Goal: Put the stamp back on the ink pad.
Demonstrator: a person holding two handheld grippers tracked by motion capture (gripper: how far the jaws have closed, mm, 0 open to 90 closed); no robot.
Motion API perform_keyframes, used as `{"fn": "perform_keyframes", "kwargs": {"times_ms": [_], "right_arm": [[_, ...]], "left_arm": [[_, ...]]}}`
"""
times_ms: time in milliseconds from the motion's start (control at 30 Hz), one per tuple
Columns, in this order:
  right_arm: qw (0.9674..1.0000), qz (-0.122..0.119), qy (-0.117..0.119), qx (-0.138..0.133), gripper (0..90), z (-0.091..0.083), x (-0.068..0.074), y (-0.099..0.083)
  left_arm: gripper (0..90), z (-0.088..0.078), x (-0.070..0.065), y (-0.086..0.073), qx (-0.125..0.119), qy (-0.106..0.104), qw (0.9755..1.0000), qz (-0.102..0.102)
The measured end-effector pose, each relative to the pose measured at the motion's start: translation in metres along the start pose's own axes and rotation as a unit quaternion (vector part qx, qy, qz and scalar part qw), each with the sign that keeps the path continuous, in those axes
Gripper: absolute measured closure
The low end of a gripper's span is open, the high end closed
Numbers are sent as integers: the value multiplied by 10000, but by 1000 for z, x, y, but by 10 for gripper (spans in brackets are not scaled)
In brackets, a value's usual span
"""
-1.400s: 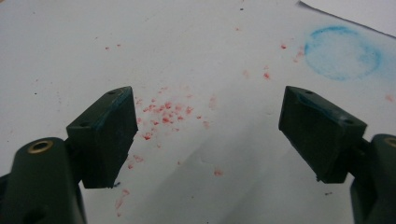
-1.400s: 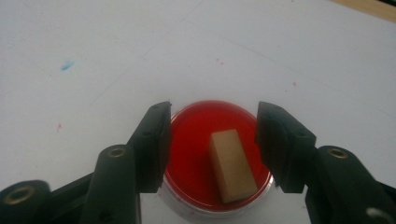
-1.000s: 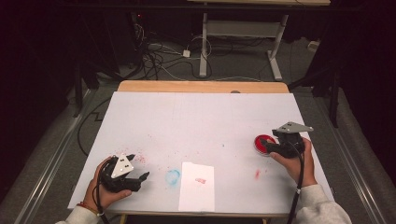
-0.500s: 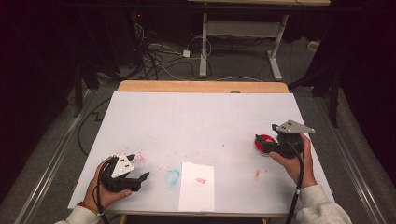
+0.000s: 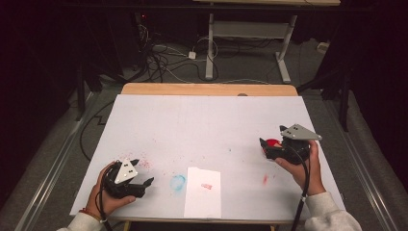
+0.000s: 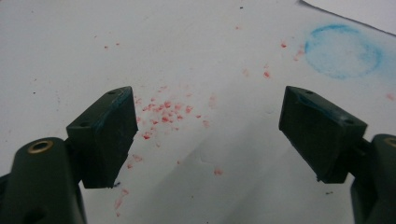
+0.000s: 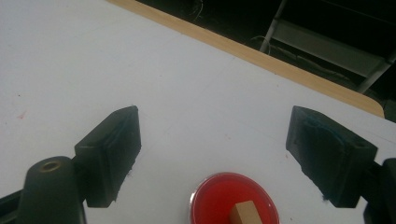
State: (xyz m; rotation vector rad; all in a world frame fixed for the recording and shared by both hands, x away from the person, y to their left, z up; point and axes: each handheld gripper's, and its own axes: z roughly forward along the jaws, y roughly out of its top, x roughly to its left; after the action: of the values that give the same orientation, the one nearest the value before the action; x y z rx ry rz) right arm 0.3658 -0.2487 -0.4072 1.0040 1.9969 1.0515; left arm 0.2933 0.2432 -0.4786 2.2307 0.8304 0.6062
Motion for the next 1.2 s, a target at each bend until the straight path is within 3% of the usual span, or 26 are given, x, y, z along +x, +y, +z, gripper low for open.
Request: {"fn": "perform_keyframes", "kwargs": {"times_ms": [233,567,900,1200], "right_arm": [[9999,-99,12,-77,184,-8,8,3],[9986,-514,96,-93,187,-20,21,6],[9970,-754,108,-113,189,-31,29,5],[9966,-814,91,-82,193,-38,30,-2]], "left_arm": [[186,-1,0,0,-14,6,10000,6],[186,-1,0,0,-6,6,10000,20],[186,-1,-1,0,-23,23,10000,29],[185,-1,-1,0,-28,30,10000,17]]}}
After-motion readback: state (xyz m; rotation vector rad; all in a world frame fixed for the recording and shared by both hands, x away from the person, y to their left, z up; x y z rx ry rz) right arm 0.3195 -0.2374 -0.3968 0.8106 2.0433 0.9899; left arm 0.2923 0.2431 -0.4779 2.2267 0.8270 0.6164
